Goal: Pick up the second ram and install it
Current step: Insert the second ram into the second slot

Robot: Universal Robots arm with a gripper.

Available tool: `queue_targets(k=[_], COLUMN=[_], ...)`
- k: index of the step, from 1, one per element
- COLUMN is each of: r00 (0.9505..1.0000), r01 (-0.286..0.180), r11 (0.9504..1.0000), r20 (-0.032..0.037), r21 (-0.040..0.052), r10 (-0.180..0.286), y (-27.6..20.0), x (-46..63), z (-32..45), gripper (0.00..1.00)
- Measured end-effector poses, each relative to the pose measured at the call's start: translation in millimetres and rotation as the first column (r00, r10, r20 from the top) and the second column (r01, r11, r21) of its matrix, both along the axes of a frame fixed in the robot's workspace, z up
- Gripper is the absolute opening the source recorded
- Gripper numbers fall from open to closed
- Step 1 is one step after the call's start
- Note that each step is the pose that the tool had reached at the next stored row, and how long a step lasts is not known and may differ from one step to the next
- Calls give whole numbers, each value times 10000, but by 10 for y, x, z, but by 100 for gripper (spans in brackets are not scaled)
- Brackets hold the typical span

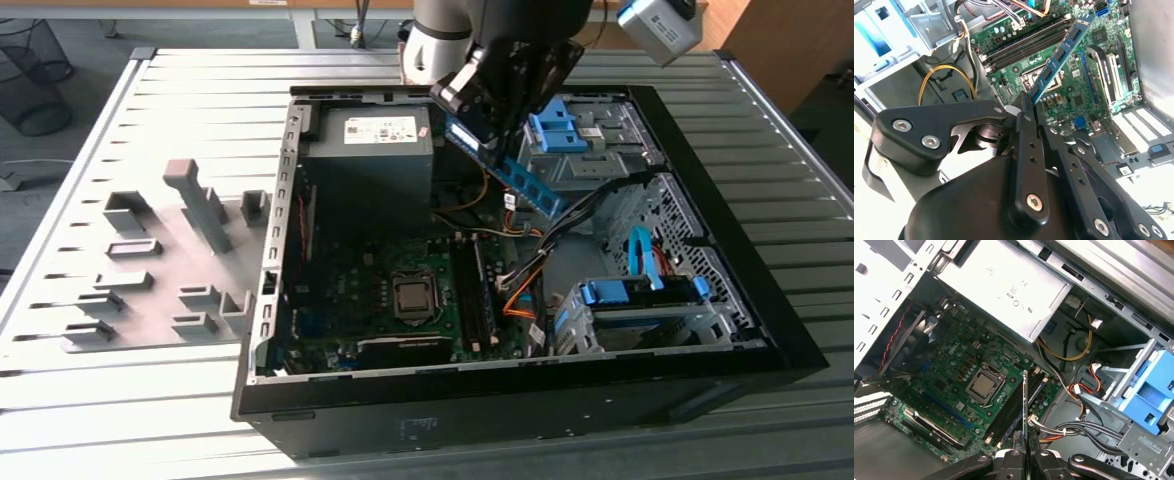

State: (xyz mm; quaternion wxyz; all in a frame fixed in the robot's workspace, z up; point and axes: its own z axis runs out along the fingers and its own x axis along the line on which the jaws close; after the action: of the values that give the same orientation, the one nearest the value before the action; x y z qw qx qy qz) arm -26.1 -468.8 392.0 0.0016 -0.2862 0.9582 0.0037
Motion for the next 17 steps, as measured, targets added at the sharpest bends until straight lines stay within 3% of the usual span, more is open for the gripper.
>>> queue_targets(k=[8,17], r00=[9982,9919], r01=[604,1270], r11=[9982,9919], r20=[0,0], r21=[0,0], r10=[-604,-1270], y=[0,0], x=[0,0], z=[-2,-3], gripper=[14,14])
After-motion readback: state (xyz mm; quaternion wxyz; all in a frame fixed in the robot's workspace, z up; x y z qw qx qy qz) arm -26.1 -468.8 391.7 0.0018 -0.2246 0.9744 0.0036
